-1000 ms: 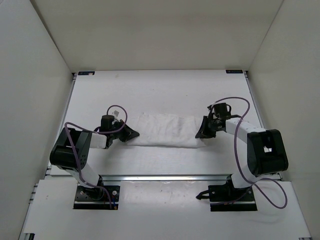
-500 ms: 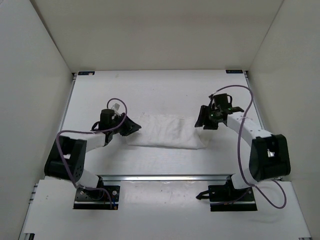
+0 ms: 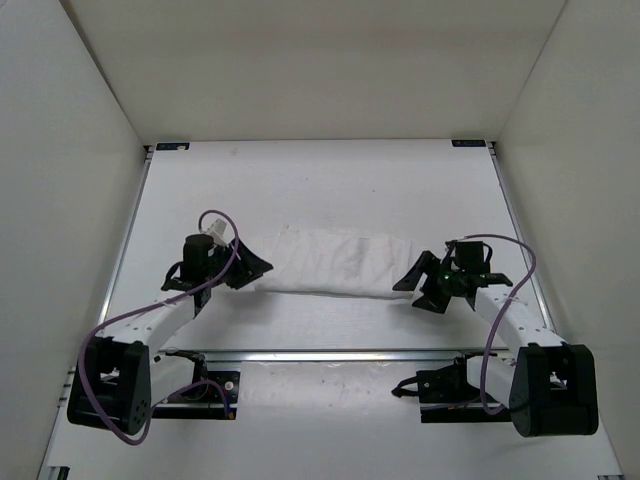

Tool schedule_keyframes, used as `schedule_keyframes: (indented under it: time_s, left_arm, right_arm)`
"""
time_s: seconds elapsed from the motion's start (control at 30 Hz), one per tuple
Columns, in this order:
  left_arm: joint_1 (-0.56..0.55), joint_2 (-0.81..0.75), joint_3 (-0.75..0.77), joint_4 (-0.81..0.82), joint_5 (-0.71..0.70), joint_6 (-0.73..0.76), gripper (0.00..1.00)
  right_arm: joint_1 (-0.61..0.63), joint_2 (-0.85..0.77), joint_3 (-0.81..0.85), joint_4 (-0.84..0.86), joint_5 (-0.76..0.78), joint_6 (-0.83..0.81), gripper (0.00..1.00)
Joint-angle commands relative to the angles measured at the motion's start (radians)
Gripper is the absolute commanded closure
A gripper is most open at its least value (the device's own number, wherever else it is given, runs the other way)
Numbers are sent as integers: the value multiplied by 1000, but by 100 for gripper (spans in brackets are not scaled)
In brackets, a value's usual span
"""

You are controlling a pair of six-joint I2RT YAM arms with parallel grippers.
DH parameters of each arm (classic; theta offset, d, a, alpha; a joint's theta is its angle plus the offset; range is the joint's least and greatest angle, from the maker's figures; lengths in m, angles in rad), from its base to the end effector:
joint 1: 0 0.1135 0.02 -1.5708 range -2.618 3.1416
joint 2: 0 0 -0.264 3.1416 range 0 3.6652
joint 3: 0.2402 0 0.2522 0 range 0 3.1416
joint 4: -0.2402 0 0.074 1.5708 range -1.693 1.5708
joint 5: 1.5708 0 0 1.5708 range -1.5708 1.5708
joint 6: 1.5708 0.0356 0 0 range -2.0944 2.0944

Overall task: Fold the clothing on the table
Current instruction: Fold the skirt

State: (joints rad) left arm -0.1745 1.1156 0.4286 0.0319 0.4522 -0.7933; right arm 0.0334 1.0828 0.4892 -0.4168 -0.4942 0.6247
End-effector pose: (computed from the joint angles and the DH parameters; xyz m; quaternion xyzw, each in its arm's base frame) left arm 0.2095 -0.0527 0.1771 -0.1718 0.8628 -0.3784 0.2878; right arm 0.1882 0.0232 0.1702 0.2068 0.9111 0.3091 0.1778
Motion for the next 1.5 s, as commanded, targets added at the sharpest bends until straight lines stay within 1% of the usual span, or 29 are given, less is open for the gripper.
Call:
schedule_keyframes:
  time_s: [0.0, 0.1, 0.13, 0.2, 0.23, 0.37, 0.43, 0.5, 0.53, 0.57, 0.6, 0.7, 0.8, 0.93, 1.0, 1.07, 1.1, 1.13, 1.17, 1.2, 1.23, 1.27, 1.3, 1.33, 1.37, 1.47]
  left_arm:
    - [-5, -14, -57, -41, -15, 31, 43]
    - [-5, -22, -111, 3, -40, 20, 43]
    - [-5, -22, -122, 10, -46, 11, 42]
    - [-3, -16, -140, 29, -53, 3, 42]
    - [-8, -13, -142, 28, -58, 8, 43]
    - [-10, 10, -149, 42, -64, 9, 42]
    - [-7, 13, -149, 42, -70, 11, 41]
    - [-8, 12, -155, 34, -81, 19, 41]
    - [-3, 9, -166, 33, -89, 16, 41]
    - [0, 1, -163, 33, -90, 14, 40]
    - [7, -8, -172, 25, -92, 17, 40]
    - [-2, -4, -166, 22, -110, 26, 40]
    - [-14, 24, -169, 40, -122, 32, 40]
    - [-42, 84, -166, 118, -135, 0, 40]
    - [-74, 122, -159, 166, -119, -30, 40]
    - [-111, 173, -116, 192, -98, -40, 40]
    - [-140, 209, -97, 194, -89, -38, 43]
    - [-166, 251, -67, 198, -80, -38, 56]
    - [-186, 286, -57, 213, -70, -47, 72]
    - [-198, 299, -47, 244, -63, -56, 79]
    - [-204, 325, -45, 261, -53, -78, 91]
    - [-218, 340, -44, 296, -56, -93, 100]
    - [-224, 357, -45, 316, -56, -99, 100]
    - [-233, 377, -33, 329, -58, -106, 100]
    - [-241, 397, -22, 336, -58, -110, 100]
    - [-240, 432, -5, 384, -52, -132, 100]
  right_arm:
    - [-13, -17, -40, 142, -98, 90, 27]
    - [-32, 8, -86, 212, -110, 116, 24]
    - [-32, 18, -107, 251, -101, 128, 22]
    - [-32, 48, -123, 300, -99, 148, 22]
    - [-55, 75, -126, 321, -90, 158, 21]
    - [-44, 184, -98, 369, -67, 144, 25]
    - [-49, 216, -90, 392, -54, 147, 36]
    - [-55, 232, -83, 397, -44, 152, 61]
    - [-58, 235, -81, 404, -46, 147, 77]
    - [-56, 232, -75, 395, -35, 138, 91]
    - [-64, 229, -75, 382, -24, 136, 100]
    - [-75, 207, -52, 336, 28, 104, 100]
    - [-95, 190, -37, 309, 34, 72, 100]
    - [-105, 178, -28, 288, 46, 49, 100]
    - [-116, 184, -27, 276, 55, 41, 100]
    - [-122, 186, -20, 283, 57, 32, 100]
    - [-127, 202, -9, 274, 49, 23, 100]
    - [-138, 207, -8, 263, 58, 0, 100]
    - [-144, 221, 20, 244, 66, -23, 100]
    - [-159, 227, 49, 213, 69, -37, 100]
    - [-167, 224, 84, 176, 77, -63, 99]
    - [-170, 226, 103, 156, 89, -80, 100]
    - [-174, 236, 158, 103, 101, -117, 100]
    - [-147, 242, 234, 32, 164, -150, 100]
    - [-126, 253, 273, -3, 230, -178, 99]
    - [-8, 291, 469, -120, 319, -259, 100]
